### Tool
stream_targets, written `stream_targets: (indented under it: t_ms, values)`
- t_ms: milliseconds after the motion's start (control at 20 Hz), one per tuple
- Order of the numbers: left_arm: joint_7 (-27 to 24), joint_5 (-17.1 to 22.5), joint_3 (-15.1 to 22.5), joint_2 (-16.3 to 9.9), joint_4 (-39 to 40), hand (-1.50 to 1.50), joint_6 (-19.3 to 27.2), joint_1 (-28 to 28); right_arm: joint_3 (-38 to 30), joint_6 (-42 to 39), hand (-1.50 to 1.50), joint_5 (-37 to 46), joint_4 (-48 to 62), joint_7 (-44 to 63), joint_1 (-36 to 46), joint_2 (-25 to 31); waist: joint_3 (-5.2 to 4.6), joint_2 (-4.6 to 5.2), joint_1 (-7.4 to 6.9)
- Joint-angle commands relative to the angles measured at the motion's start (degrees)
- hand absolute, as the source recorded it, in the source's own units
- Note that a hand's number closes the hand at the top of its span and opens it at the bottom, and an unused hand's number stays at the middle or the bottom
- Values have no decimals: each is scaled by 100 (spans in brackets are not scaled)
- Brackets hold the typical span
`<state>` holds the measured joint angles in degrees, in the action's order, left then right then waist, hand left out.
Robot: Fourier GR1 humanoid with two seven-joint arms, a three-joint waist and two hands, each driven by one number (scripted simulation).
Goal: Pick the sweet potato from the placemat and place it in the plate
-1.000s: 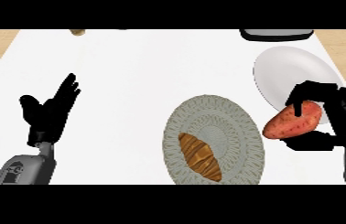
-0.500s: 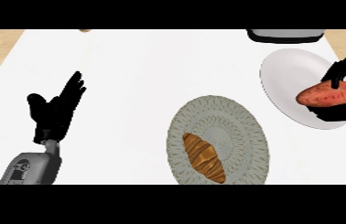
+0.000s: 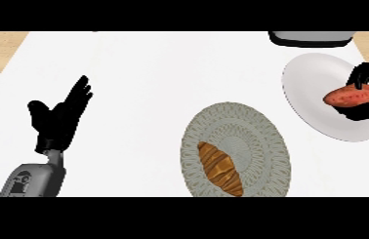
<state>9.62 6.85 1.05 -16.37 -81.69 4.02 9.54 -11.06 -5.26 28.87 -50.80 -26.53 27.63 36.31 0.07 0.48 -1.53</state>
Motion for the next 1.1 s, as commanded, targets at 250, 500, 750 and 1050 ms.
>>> stream_targets:
  t_ms: [250,500,750,1050]
  values:
    - [164,35,-82,0,76,0,-180,215,-31,-493,-150,184,2358,-1597,1193,289,7,16,-37]
    - [-239,-75,-143,9,330,0,-170,136,-581,-709,-150,-530,2104,-2410,1359,212,5,4,22]
    - [-89,-54,-257,-70,142,0,-128,-91,-900,-2162,-150,-1359,1787,-2572,1119,316,-8,-76,171]
    - [-338,-212,-59,202,133,0,-21,-220,-1101,-3606,-150,-2002,2436,-1008,1498,756,-8,-58,111]
